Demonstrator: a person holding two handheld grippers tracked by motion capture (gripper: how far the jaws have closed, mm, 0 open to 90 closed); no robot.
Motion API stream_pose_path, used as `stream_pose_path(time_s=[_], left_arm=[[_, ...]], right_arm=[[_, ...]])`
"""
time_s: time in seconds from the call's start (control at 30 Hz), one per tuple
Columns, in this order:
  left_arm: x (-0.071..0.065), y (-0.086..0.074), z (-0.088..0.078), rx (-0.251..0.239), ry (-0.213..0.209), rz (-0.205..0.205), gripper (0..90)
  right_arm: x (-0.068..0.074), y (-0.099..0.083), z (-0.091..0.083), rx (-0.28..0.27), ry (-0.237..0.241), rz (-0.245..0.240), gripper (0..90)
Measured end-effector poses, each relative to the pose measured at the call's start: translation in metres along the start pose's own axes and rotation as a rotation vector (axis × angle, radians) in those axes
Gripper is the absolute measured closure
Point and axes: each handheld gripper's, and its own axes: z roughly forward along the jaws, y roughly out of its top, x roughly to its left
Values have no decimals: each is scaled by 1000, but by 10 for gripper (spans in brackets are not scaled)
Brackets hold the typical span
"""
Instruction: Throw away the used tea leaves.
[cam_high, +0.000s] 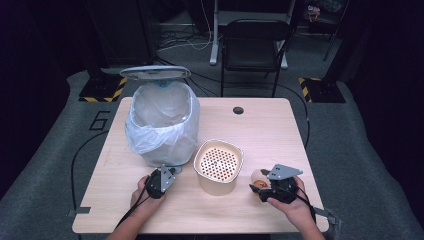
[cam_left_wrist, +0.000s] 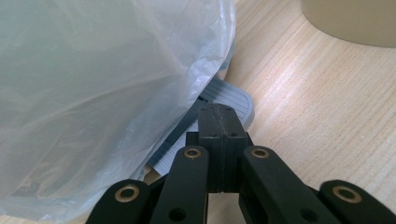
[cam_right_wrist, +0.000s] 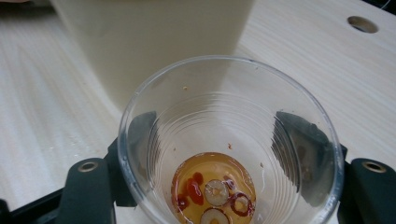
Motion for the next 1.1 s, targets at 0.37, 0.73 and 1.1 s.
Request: stream_pose_path(time_s=[0.37,0.73,1.1], left_arm=[[0,0,0,0,0,-1,900],[0,0,0,-2,-1,-4,900],[0,0,0,-2,-4,-11,900]], right_arm=[[-36,29,-4,-36,-15,15,325],[-57,67,3,-30,-44,-27,325],[-66,101,19,-85,-38,-69,329]])
